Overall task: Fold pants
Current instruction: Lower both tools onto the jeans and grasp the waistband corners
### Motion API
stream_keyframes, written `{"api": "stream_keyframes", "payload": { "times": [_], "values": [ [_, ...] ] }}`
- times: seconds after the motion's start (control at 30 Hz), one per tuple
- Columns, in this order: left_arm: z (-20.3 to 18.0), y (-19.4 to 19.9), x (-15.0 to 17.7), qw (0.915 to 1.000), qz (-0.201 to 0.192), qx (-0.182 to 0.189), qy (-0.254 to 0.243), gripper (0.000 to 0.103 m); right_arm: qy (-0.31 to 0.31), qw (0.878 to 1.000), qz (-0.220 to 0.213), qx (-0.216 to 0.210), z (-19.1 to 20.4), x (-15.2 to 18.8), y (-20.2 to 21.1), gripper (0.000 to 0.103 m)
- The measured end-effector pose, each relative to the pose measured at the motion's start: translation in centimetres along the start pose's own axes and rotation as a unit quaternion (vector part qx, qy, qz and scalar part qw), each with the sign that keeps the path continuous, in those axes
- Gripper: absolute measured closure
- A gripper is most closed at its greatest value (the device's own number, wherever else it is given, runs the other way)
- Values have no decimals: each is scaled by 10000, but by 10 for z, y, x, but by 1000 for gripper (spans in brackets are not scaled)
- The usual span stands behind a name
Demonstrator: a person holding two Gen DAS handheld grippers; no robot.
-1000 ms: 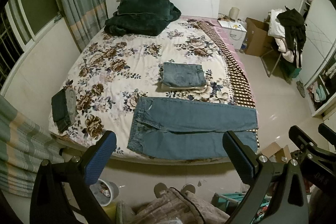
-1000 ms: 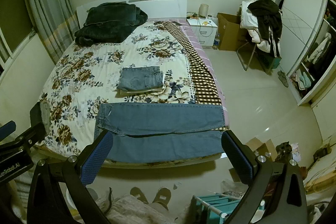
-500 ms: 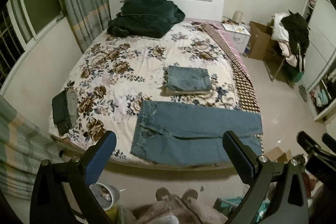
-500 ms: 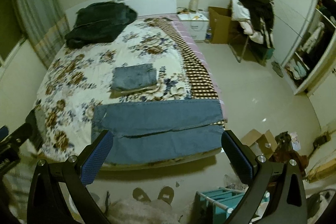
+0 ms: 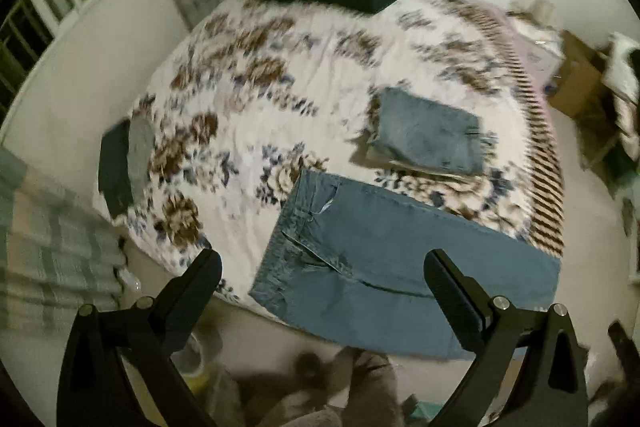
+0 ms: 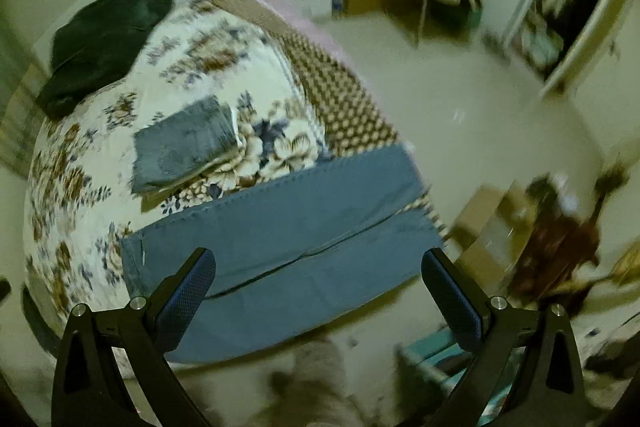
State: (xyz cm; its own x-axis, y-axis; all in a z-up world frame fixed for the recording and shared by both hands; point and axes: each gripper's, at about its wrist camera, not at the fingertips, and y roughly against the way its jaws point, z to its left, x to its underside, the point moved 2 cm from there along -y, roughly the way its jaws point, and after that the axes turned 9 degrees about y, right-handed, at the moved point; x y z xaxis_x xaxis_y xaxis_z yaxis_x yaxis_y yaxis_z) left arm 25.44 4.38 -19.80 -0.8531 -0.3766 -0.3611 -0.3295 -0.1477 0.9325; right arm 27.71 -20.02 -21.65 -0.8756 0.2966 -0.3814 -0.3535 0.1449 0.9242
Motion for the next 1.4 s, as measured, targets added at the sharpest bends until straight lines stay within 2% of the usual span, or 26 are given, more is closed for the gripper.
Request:
{"api": "stream_keyframes", "payload": {
  "times": [0.13,0.37,0.5,0.63,0.7,0.77,0.9,1.07,1.13,1.2,1.23,1.27,1.3,1.33,1.4],
  "values": [
    [-17,-84,-21,9961,572,-305,593,0,-465,9975,523,-65,-21,-47,-125,0],
    [-40,-252,-42,9723,1487,-763,1632,0,-980,9894,1035,289,-57,-102,-321,0],
    [-44,-336,-48,9547,1783,-892,2210,0,-1230,9831,1327,261,-78,-113,-420,0],
    [-35,-407,-56,9325,1925,-1120,2843,0,-1444,9751,1643,377,-99,-102,-485,0],
    [-34,-432,-61,9265,1917,-1223,2998,0,-1655,9693,1783,352,-111,-96,-512,0],
    [-32,-451,-64,9240,1921,-1376,3006,0,-1836,9647,1857,348,-118,-95,-540,0],
    [-36,-479,-66,9253,1895,-1698,2811,0,-2305,9531,1942,279,-134,-94,-576,0],
    [-43,-493,-61,9319,1797,-1804,2582,1,-2757,9394,2032,149,-144,-96,-608,0],
    [-44,-494,-62,9368,1672,-1727,2543,10,-2868,9352,2066,218,-146,-97,-617,0],
    [-46,-490,-65,9442,1503,-1540,2492,44,-3001,9292,2146,208,-149,-95,-628,0],
    [-47,-487,-68,9477,1406,-1464,2463,56,-3050,9270,2174,184,-151,-94,-631,1],
    [-48,-485,-69,9491,1343,-1463,2445,73,-3076,9256,2198,168,-154,-91,-632,6],
    [-46,-482,-71,9498,1283,-1424,2475,81,-3098,9246,2210,164,-158,-89,-635,12],
    [-46,-479,-71,9494,1250,-1342,2549,84,-3128,9236,2211,155,-163,-87,-637,15],
    [-38,-471,-70,9475,1144,-1076,2786,87,-3157,9225,2215,192,-172,-79,-637,36]
  ]
}}
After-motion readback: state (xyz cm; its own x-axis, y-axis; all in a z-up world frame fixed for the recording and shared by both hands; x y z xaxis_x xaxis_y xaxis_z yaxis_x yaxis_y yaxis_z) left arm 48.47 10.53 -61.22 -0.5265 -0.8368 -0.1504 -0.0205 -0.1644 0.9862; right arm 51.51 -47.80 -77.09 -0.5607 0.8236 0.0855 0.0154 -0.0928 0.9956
